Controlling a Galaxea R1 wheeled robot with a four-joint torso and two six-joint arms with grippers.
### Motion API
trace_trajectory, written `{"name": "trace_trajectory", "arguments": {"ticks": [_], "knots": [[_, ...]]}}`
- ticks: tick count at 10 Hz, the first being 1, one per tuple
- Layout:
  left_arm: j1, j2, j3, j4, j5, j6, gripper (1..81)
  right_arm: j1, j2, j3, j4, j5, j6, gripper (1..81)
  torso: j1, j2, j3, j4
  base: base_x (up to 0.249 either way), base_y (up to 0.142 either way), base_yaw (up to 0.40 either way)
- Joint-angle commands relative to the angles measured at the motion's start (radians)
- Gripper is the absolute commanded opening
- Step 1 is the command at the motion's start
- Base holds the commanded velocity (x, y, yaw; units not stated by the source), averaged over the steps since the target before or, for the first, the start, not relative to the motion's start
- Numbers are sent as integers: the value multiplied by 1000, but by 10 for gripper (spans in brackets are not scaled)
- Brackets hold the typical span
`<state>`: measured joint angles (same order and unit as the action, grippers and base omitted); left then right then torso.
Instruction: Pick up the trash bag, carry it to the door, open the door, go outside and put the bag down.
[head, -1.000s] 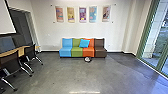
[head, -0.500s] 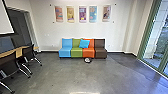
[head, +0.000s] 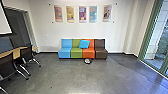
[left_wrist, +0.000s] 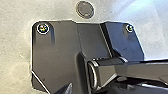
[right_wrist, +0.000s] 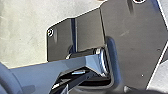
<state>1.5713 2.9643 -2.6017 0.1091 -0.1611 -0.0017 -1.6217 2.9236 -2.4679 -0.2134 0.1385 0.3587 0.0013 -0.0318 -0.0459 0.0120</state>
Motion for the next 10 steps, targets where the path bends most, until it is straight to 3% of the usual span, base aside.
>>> {"name": "trace_trajectory", "arguments": {"ticks": [1, 7, 10], "knots": [[-43, 0, 3, 14, 44, 3, 811, 30, 1, 14, -21, -45, -11, 811, 0, 0, 0, 0, 136, -64, 0], [-43, 0, 3, 14, 44, 2, 811, 25, 1, 14, -21, -45, -11, 811, 0, 0, 0, 0, 136, -70, 0], [-43, 0, 5, 12, 44, 2, 811, 25, 2, 14, -23, -45, -11, 811, 0, 0, 0, 0, 136, 0, 0]]}}
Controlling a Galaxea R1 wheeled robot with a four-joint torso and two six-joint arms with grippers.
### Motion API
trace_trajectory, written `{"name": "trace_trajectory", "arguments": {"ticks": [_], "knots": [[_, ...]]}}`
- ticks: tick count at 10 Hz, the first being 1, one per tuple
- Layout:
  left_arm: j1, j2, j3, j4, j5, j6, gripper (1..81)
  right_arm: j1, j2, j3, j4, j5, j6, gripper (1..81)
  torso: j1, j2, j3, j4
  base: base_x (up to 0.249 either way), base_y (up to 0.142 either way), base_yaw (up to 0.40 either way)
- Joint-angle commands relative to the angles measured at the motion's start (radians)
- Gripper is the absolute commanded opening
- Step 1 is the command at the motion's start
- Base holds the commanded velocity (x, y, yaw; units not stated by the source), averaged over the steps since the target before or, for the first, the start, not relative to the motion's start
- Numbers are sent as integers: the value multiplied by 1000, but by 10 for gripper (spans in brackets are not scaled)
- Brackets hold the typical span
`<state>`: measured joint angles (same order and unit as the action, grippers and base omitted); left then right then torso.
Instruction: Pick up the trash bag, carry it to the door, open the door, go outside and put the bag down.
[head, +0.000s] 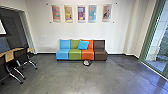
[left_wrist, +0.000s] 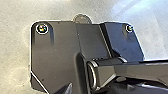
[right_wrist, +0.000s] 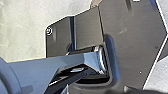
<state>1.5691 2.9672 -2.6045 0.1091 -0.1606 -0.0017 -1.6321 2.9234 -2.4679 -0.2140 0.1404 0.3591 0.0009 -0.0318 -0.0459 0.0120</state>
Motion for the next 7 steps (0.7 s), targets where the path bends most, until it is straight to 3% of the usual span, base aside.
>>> {"name": "trace_trajectory", "arguments": {"ticks": [1, 7], "knots": [[-40, -3, 6, 12, 44, 2, 811, 36, 2, 14, -22, -47, -11, 811, 0, 0, 0, 0, 136, 0, 0], [-40, -3, 6, 14, 43, 2, 811, 34, 6, 15, -30, -47, -11, 811, 0, 0, 0, 0, 136, 0, 0]]}}
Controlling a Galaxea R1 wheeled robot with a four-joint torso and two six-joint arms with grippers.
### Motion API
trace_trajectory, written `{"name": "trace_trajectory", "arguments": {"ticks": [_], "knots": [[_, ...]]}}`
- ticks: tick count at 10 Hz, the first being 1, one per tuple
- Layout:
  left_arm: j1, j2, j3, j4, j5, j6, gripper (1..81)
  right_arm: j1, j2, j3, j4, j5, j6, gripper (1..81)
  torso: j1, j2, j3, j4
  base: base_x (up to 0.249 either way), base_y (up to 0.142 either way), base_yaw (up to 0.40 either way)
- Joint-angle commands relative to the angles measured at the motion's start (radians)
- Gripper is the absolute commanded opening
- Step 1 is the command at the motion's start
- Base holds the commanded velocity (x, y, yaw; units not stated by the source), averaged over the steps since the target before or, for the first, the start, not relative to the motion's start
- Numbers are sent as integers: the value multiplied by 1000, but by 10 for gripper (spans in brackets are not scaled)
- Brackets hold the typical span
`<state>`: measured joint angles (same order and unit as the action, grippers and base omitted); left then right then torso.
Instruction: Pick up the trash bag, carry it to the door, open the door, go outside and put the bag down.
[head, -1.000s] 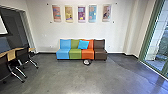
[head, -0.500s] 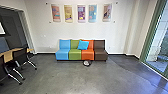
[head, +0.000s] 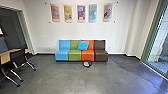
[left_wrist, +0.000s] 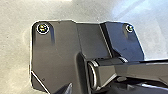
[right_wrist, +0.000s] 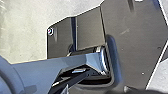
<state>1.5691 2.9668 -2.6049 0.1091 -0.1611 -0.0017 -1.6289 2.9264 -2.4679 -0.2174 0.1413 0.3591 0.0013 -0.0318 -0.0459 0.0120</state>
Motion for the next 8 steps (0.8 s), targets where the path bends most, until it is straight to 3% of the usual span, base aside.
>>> {"name": "trace_trajectory", "arguments": {"ticks": [1, 8], "knots": [[-40, -4, 6, 12, 43, 2, 811, 33, 3, 15, -26, -48, -11, 811, 0, 0, 0, 0, 136, 0, 0], [-40, -3, 6, 14, 44, 2, 811, 34, 4, 14, -26, -48, -11, 811, 0, 0, 0, 0, 137, 0, 0]]}}
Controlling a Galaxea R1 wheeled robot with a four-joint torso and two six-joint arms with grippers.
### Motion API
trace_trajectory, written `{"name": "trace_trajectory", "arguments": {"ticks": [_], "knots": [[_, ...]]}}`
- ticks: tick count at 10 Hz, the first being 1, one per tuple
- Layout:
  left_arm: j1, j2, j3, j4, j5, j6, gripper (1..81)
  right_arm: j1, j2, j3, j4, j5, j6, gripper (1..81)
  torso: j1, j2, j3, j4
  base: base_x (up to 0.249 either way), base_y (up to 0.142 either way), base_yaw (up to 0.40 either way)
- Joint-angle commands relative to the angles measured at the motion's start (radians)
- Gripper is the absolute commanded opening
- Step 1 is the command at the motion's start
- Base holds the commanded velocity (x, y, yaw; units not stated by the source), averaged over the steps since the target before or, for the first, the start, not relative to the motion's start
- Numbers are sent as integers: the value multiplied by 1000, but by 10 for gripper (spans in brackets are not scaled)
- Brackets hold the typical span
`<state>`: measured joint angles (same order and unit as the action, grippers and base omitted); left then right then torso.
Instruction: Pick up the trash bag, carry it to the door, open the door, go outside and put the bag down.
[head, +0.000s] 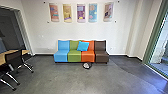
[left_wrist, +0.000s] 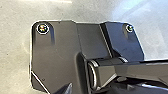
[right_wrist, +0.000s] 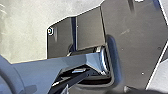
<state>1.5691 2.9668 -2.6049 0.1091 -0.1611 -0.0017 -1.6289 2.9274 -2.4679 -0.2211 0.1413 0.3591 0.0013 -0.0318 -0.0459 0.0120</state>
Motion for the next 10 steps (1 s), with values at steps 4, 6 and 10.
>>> {"name": "trace_trajectory", "arguments": {"ticks": [4, 6, 10], "knots": [[-40, -3, 6, 12, 44, 2, 811, 34, 3, 12, -23, -48, -11, 811, 0, 0, 0, 0, 138, 0, 0], [-40, -3, 6, 12, 44, 2, 811, 33, 3, 12, -23, -48, -11, 811, 0, 0, 0, 0, 147, 0, 0], [-40, -3, 6, 14, 44, 2, 811, 34, 5, 12, -23, -48, -11, 811, 0, 0, 0, 0, 151, 0, 0]]}}
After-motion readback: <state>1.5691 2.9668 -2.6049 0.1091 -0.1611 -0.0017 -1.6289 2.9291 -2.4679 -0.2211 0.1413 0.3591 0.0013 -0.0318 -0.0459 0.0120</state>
